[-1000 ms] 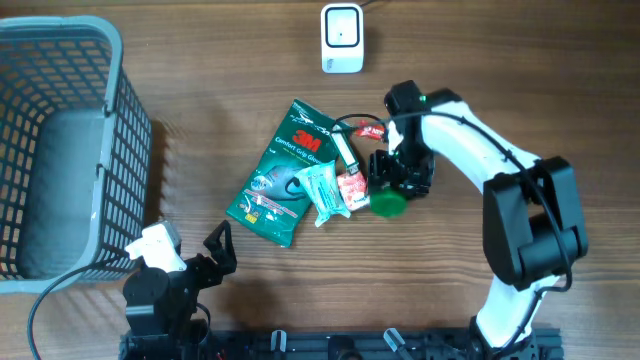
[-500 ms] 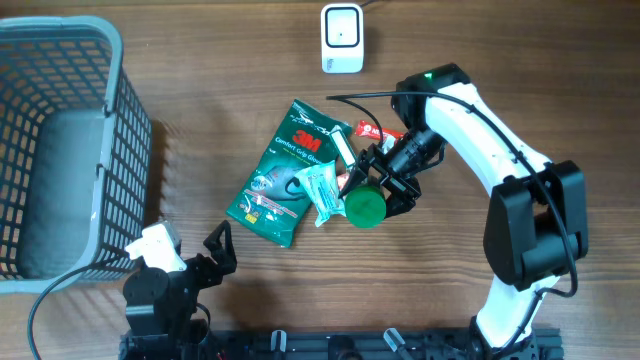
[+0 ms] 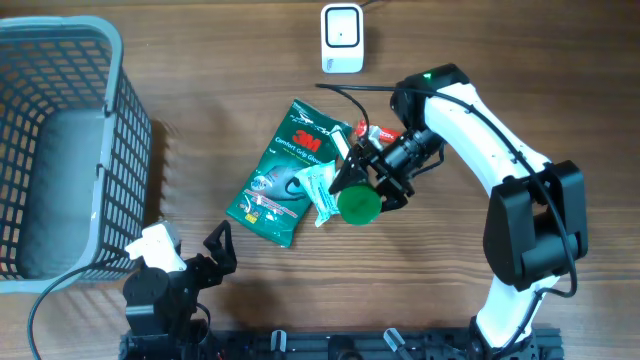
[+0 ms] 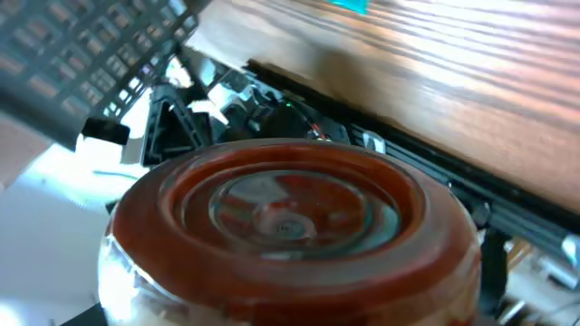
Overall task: Scan the item barcode
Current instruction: 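Carry the jar with the right gripper up to the scanner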
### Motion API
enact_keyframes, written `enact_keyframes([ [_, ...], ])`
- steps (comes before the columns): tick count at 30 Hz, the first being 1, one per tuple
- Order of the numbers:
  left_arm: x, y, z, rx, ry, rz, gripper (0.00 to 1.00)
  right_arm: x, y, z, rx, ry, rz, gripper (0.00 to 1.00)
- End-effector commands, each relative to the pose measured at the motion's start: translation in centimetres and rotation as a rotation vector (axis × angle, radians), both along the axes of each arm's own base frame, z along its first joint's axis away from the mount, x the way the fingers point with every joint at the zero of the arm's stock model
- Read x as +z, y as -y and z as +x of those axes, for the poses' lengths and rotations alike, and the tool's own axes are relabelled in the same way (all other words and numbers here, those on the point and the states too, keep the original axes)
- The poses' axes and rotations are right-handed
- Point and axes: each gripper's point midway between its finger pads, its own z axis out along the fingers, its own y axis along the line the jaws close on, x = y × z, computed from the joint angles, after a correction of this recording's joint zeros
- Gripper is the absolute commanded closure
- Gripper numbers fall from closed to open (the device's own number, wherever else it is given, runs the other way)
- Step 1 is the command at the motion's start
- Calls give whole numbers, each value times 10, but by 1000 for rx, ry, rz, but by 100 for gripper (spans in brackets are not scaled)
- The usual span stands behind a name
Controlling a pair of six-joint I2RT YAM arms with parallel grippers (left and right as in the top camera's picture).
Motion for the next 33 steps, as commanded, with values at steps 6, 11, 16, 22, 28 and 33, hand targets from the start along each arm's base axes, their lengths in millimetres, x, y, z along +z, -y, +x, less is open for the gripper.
enact_keyframes([
  [6,0,3,0,-10,4,-13,0,7,37,59,-81,333,214,67],
  [11,0,3,0,-10,4,-13,0,-3,31,71,-94,364,269,67],
  [16,0,3,0,-10,4,-13,0,0,31,61,-91,306,267,67],
  [22,0,3,0,-10,4,-13,0,-5,39,44,-133,78,108,67],
  [28,0,3,0,-10,4,-13,0,-5,39,44,-328,-296,-99,79],
  [33,0,3,0,-10,4,-13,0,-14,45,42,-316,-287,-167,57],
])
